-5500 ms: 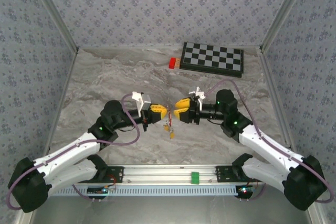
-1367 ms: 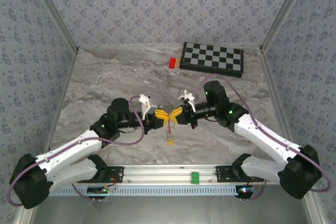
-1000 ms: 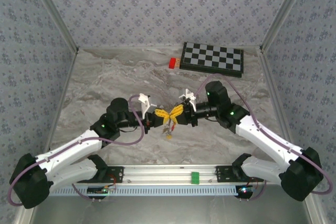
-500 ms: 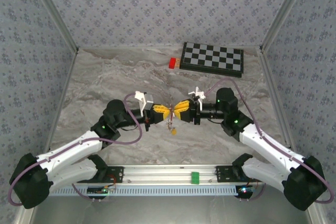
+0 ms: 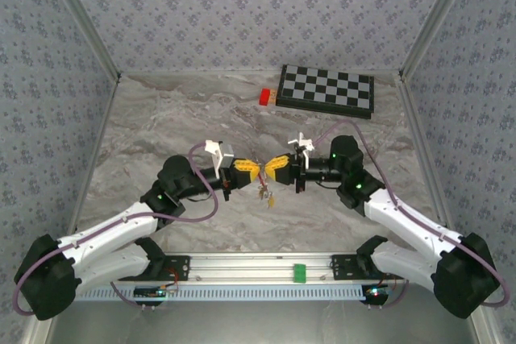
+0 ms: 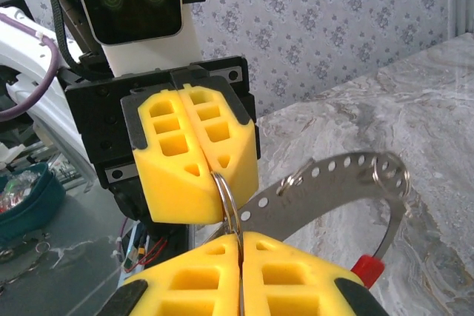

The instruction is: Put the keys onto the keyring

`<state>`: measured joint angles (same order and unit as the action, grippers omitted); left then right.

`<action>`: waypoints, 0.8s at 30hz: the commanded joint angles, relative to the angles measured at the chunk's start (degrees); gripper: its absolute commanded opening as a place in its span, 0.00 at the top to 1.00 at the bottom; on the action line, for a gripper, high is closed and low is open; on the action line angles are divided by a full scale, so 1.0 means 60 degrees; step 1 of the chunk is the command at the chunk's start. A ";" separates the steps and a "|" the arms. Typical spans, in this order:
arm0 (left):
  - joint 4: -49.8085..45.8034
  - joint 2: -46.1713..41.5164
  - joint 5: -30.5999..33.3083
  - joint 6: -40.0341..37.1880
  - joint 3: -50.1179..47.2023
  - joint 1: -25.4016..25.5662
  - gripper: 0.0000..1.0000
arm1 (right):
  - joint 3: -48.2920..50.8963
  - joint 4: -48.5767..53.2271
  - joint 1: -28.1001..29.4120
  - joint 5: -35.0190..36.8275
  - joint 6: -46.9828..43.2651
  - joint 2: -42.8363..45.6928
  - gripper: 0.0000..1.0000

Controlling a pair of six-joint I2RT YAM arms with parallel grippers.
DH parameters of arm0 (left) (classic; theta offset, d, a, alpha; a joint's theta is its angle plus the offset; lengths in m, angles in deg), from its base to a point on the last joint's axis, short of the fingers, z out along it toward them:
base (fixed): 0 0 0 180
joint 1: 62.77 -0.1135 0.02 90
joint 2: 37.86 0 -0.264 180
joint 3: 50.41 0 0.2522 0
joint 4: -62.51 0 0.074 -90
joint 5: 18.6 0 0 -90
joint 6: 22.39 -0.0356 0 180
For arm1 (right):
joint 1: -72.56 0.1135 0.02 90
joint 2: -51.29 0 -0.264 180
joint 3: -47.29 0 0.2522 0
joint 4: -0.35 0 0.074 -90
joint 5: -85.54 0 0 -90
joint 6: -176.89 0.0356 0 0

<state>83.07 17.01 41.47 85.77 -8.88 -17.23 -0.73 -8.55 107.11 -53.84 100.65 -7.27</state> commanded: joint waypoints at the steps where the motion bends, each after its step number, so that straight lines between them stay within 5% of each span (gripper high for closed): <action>1: 0.1083 -0.0023 -0.0007 0.0262 0.0125 0.0117 1.00 | 0.0101 -0.0312 0.0141 -0.0134 0.0127 -0.0148 0.93; 13: 0.1295 0.0010 0.0050 0.0358 0.0037 0.0192 1.00 | 0.0248 -0.0279 0.0192 0.0396 0.0049 -0.0112 0.81; 24: 0.1568 0.0038 0.0364 0.0532 -0.0131 0.0215 1.00 | 0.1178 -0.1924 -0.0089 0.1483 0.0764 0.1095 0.73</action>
<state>87.79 17.40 42.95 87.91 -9.95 -16.47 5.28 -14.82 106.84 -47.24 103.09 -2.40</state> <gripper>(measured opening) 0.045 0.268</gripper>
